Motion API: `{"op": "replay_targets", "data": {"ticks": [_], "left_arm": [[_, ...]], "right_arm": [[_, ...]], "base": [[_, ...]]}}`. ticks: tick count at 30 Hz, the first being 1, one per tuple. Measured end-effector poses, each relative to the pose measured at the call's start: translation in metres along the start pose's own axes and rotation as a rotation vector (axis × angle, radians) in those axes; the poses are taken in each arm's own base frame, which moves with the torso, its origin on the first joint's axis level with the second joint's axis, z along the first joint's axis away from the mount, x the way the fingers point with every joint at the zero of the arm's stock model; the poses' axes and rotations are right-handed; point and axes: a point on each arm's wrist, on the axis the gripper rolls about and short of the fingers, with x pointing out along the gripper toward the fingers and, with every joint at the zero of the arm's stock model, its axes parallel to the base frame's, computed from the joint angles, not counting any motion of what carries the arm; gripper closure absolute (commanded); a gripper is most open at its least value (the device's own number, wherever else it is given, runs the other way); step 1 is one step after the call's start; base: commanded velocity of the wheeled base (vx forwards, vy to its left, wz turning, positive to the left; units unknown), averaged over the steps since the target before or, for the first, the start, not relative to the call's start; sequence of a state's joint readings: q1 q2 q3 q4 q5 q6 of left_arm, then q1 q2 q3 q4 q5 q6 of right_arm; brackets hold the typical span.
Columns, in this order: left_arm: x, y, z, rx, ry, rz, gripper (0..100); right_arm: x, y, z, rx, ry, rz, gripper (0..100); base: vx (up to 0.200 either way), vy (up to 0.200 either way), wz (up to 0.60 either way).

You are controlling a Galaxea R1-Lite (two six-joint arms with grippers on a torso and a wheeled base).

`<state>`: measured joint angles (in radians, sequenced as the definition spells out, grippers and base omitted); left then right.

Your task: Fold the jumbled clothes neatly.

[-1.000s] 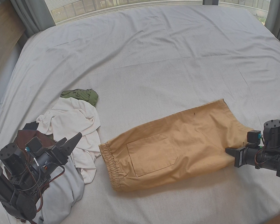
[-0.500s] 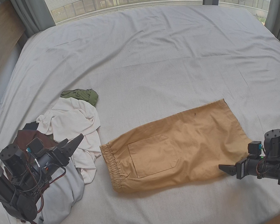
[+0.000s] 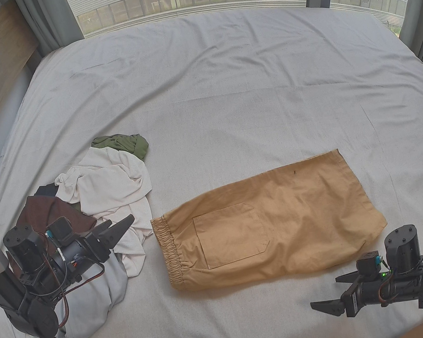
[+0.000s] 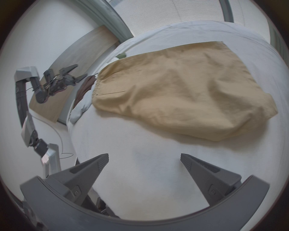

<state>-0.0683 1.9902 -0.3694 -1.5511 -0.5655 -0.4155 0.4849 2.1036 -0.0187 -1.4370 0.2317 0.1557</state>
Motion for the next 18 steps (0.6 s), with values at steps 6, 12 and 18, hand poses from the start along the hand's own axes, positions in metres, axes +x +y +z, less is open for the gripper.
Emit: {"op": "replay_targets", "data": {"ticks": [6,12,18], "left_arm": [[0.001,0.002,-0.016,-0.011,0.068,-0.013,0],[0.009,0.006,-0.038,-0.006,0.144,-0.019,0],[0.015,0.008,-0.051,-0.019,0.185,-0.026,0]], "right_arm": [[0.004,0.024,0.004,-0.077,-0.053,0.107,0],[0.008,0.044,0.015,-0.134,-0.120,0.186,0],[0.014,0.055,0.043,-0.162,-0.260,0.223,0]], "base": [[0.000,0.000,0.00],[0.000,0.000,0.00],[0.000,0.000,0.00]]}}
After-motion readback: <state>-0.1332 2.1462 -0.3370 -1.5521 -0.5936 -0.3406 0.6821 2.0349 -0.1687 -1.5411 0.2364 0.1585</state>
